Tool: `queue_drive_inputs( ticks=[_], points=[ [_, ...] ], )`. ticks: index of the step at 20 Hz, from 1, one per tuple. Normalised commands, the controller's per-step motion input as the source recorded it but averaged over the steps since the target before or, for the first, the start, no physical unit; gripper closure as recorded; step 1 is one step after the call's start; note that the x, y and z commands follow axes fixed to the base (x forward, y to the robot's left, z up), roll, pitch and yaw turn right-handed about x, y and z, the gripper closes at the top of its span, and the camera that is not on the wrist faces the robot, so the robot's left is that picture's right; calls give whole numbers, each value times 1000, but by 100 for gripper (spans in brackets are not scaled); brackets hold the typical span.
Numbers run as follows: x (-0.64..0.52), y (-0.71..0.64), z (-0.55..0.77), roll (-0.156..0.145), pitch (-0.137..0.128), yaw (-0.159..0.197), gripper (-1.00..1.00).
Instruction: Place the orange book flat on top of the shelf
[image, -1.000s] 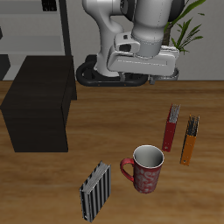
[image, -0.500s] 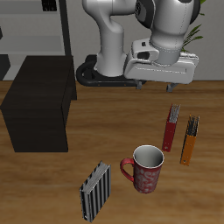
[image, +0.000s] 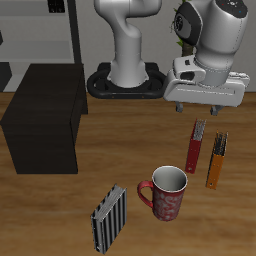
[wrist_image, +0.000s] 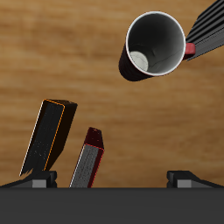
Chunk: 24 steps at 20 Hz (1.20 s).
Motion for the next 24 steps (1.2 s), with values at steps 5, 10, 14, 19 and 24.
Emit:
queue_drive_inputs(
  ticks=[5, 10, 14, 19, 24],
  points=[
    [22, 289, -185, 8, -12, 11, -100],
    [35, 286, -208, 25, -7, -9, -100],
    [66, 215, -169, 34, 3, -1, -100],
    [48, 65, -35, 12, -11, -18, -100],
    [93, 94, -123, 24, 1, -20, -100]
  ],
)
